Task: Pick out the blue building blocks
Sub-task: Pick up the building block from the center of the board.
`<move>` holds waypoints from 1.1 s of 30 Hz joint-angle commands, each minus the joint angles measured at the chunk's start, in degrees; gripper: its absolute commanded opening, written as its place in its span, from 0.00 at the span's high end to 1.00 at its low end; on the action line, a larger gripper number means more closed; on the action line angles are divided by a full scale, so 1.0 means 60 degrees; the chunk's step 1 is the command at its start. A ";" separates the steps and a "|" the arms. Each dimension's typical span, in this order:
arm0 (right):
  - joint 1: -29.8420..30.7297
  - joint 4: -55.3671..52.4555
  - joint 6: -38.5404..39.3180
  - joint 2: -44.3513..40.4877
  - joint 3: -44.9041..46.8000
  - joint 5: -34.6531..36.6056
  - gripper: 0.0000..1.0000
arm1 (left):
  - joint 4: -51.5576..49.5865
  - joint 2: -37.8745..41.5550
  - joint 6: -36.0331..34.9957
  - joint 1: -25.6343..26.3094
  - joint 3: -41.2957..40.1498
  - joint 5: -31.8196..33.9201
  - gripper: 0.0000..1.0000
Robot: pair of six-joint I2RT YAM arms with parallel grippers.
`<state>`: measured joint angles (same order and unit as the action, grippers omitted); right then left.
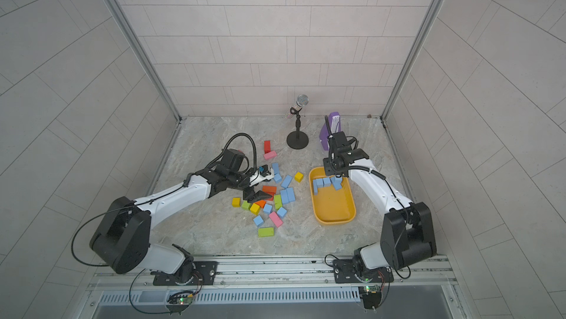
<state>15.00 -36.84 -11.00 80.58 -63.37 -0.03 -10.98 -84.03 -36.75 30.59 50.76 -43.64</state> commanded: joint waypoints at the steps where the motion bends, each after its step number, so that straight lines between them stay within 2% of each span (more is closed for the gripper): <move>1: 0.0866 0.0284 -0.0214 -0.0023 0.0073 -0.0602 0.43 | -0.0128 -0.0123 0.0611 -0.0155 0.0411 0.0702 0.25; 6: 0.2175 0.0265 -0.0388 0.0833 -0.0691 -0.0308 0.43 | 0.0228 0.0089 0.1650 -0.0719 0.0215 0.1967 0.18; 13: 0.3497 0.0104 0.0127 0.2694 -0.2124 -0.0456 0.41 | 0.0818 0.0807 0.3322 -0.2525 -0.0446 0.1847 0.14; 15: 0.3711 0.0130 0.0377 0.3261 -0.2421 -0.0442 0.40 | 0.1266 0.1022 0.4119 -0.2946 -0.0539 0.2296 0.11; 18: 0.3853 0.0082 0.0509 0.3956 -0.2865 -0.0596 0.39 | 0.1234 0.1374 0.3811 -0.3090 -0.0598 0.2897 0.10; 33: 0.3930 -0.0187 0.0605 0.5965 -0.4382 -0.1056 0.39 | 0.1695 0.1147 0.3863 -0.3093 -0.0868 0.2662 0.10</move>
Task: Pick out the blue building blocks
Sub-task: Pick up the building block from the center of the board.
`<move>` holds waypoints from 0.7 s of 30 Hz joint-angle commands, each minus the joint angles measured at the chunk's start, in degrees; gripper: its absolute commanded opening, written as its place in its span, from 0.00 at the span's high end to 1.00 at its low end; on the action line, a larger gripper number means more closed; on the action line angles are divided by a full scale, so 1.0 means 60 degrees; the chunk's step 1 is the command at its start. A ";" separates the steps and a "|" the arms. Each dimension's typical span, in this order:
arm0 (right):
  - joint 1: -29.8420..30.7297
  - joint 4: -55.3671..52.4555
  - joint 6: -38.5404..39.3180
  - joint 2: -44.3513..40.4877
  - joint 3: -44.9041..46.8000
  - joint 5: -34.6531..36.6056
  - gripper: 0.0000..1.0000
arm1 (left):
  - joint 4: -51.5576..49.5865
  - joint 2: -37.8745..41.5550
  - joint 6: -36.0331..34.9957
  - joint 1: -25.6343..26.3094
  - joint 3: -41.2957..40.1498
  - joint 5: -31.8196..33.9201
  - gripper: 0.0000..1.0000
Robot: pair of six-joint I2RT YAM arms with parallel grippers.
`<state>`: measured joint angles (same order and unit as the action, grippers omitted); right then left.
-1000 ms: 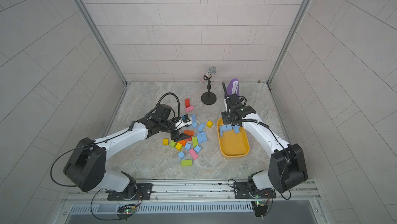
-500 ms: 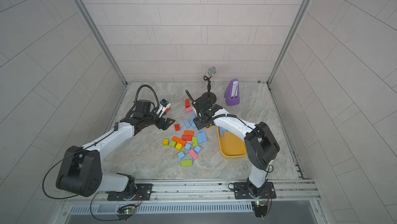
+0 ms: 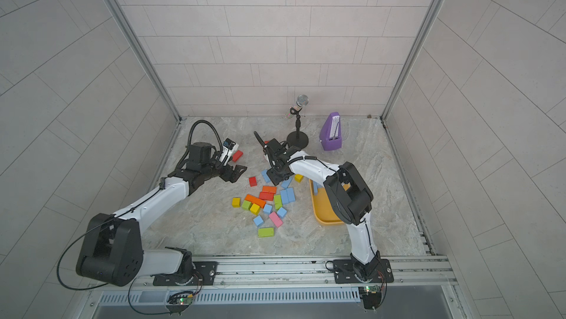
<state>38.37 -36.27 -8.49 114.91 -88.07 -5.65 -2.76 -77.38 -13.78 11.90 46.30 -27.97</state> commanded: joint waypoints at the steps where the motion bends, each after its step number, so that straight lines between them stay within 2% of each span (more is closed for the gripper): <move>1: 0.0021 -0.0287 0.0183 0.0323 -0.0332 -0.0127 0.40 | 0.0342 0.0063 0.0005 0.0012 -0.0129 0.0100 0.10; 11: -0.0189 -0.0419 0.0115 0.1022 -0.0676 -0.0468 0.44 | 0.0400 0.0036 -0.0061 -0.0017 -0.0175 0.0221 0.10; 14: -0.0270 -0.0341 0.0066 0.1093 -0.0687 -0.0623 0.53 | 0.0414 -0.0001 -0.0090 -0.0016 -0.0186 0.0215 0.10; 18: -0.0295 -0.0130 0.0053 0.0914 -0.0618 -0.0564 0.71 | 0.0445 -0.0048 -0.0306 -0.0006 -0.0260 0.0121 0.10; 21: -0.0315 0.0065 0.0054 0.0510 -0.0411 -0.0440 0.75 | 0.0581 -0.0041 -0.0486 -0.0006 -0.0374 -0.0217 0.11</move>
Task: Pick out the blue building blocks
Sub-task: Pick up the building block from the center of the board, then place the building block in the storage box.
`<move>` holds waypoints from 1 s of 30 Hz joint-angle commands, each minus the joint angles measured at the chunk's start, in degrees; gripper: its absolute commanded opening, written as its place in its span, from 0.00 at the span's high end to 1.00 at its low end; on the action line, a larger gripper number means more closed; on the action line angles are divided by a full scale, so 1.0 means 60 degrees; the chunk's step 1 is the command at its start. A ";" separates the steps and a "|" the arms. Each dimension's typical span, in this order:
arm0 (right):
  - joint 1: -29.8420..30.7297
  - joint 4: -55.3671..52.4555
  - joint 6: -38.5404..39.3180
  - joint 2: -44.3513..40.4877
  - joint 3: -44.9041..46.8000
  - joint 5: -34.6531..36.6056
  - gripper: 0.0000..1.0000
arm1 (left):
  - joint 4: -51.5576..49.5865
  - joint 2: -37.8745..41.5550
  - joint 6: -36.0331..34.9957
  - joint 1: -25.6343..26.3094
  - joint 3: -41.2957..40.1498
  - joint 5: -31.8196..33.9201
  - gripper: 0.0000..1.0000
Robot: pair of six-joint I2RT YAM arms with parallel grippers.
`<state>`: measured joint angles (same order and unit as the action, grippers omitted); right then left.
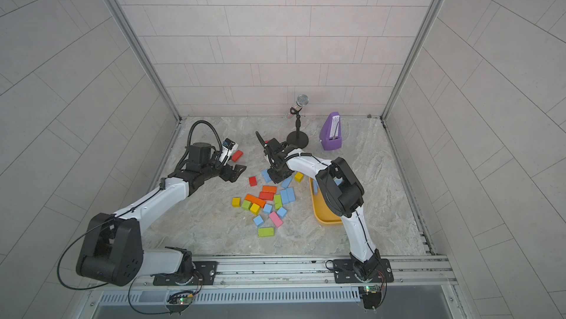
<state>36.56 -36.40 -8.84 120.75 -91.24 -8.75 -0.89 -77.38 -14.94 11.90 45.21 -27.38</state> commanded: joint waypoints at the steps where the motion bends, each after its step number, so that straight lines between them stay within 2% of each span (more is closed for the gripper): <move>1: -0.0028 0.0144 0.0102 -0.0649 0.0232 0.0120 0.76 | 0.0330 -0.0038 -0.0331 -0.0006 -0.0217 -0.0482 0.12; 5: -0.0241 0.0434 -0.0025 -0.1990 0.1203 0.0253 0.77 | 0.0441 0.0005 -0.0417 0.0221 -0.0310 -0.0936 0.13; 10: -0.0776 0.0547 -0.0379 -0.4268 0.2790 0.0440 0.77 | 0.0354 -0.0030 -0.0778 0.1061 -0.0348 -0.0974 0.13; 17: -0.2562 0.0540 -0.1034 -0.7250 0.5643 0.0526 0.76 | 0.0198 -0.0152 -0.1157 0.2120 -0.0394 -0.1154 0.12; 21: -0.3416 0.0741 -0.1219 -0.7850 0.6990 0.0102 0.76 | 0.0217 -0.0296 -0.1048 0.2191 -0.0394 -0.1315 0.12; 26: -0.3515 0.1279 -0.1406 -0.7930 0.7966 -0.0122 0.76 | -0.0065 -0.0531 -0.0892 0.2180 -0.0175 -0.1142 0.12; 30: -0.3529 0.1452 -0.1487 -0.7920 0.7939 -0.0206 0.76 | -0.0639 -0.0648 -0.0842 0.2176 0.0179 -0.0735 0.12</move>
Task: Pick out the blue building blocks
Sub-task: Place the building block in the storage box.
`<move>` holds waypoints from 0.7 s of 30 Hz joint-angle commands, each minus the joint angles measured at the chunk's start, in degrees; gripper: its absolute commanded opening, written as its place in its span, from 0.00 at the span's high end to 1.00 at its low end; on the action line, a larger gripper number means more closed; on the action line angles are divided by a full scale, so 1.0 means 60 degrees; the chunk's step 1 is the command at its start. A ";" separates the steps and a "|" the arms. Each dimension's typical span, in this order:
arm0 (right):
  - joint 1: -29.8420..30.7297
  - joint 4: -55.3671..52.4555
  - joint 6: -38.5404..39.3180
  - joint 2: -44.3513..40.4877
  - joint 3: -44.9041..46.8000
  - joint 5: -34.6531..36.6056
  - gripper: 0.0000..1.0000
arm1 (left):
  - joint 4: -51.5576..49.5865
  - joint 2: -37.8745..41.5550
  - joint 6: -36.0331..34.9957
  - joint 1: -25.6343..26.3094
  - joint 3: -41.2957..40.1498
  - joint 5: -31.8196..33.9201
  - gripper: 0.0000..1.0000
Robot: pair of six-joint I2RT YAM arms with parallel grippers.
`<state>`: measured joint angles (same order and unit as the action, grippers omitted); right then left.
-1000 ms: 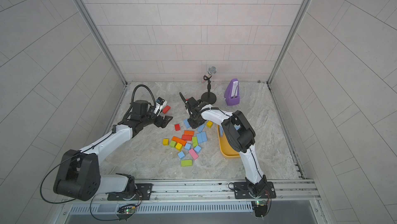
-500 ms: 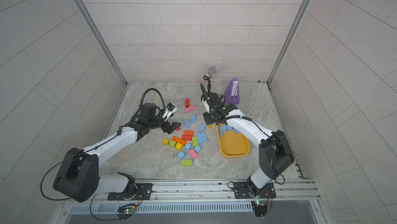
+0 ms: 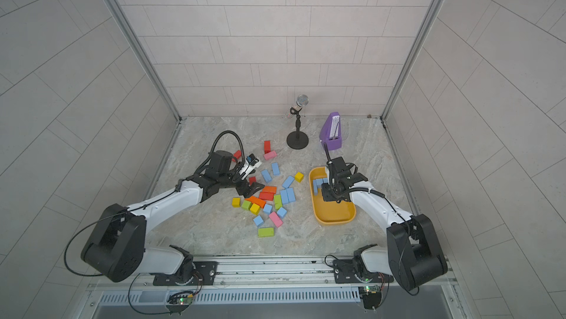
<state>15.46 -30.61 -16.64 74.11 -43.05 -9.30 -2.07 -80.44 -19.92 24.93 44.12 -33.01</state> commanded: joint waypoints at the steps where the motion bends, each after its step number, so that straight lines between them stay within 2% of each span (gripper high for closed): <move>1: -0.0018 0.0593 -0.0253 -0.0134 -0.0077 -0.0091 0.76 | -0.0451 -0.0142 -0.0032 -0.0003 0.0341 0.0287 0.12; 21: -0.0043 0.0890 -0.0241 0.1923 -0.1098 -0.0610 0.68 | -0.0461 -0.0128 0.0039 -0.0214 0.0381 0.0699 0.12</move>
<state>15.31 -25.69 -18.04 85.27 -48.38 -12.51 -4.23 -80.82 -19.81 23.97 44.77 -28.95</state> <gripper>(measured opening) 0.326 0.885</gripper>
